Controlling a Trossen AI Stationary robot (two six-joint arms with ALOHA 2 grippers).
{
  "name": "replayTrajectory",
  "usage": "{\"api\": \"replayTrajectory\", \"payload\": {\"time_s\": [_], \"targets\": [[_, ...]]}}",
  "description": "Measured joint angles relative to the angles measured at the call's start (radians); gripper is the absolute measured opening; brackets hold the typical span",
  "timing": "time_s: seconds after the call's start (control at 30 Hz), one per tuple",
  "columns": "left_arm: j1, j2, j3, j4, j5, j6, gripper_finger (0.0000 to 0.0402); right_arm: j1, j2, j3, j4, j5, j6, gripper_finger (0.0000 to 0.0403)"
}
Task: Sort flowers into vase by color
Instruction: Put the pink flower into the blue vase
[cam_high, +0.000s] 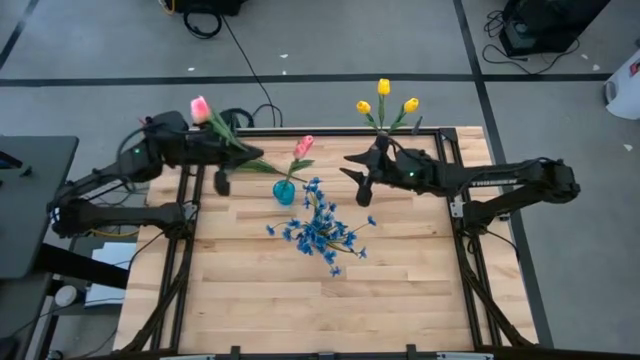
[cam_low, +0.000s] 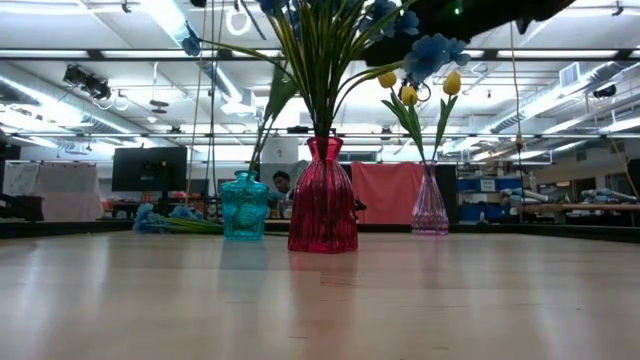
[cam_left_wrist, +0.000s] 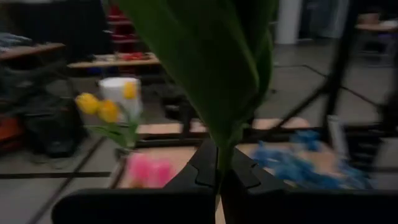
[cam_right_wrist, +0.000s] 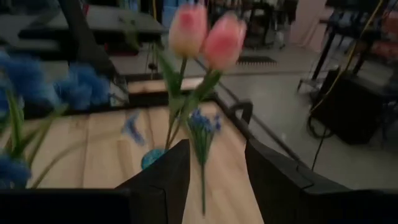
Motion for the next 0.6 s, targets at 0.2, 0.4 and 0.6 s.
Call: {"api": "replayTrajectory", "payload": {"time_s": [0.2, 0.4, 0.6], "targets": [[0.000, -0.027, -0.027, -0.179, -0.062, -0.005, 0.0008, 0.000, 0.043, -0.042, 0.062, 0.001, 0.023, 0.0165], [0.002, -0.024, -0.210, -0.028, -0.159, -0.035, 0.0008, 0.000, 0.036, -0.099, 0.107, 0.060, 0.025, 0.0165], [0.028, -0.023, -0.316, 0.071, -0.187, -0.060, 0.0009, -0.002, 0.027, -0.128, 0.110, 0.094, 0.036, 0.0165]]}}
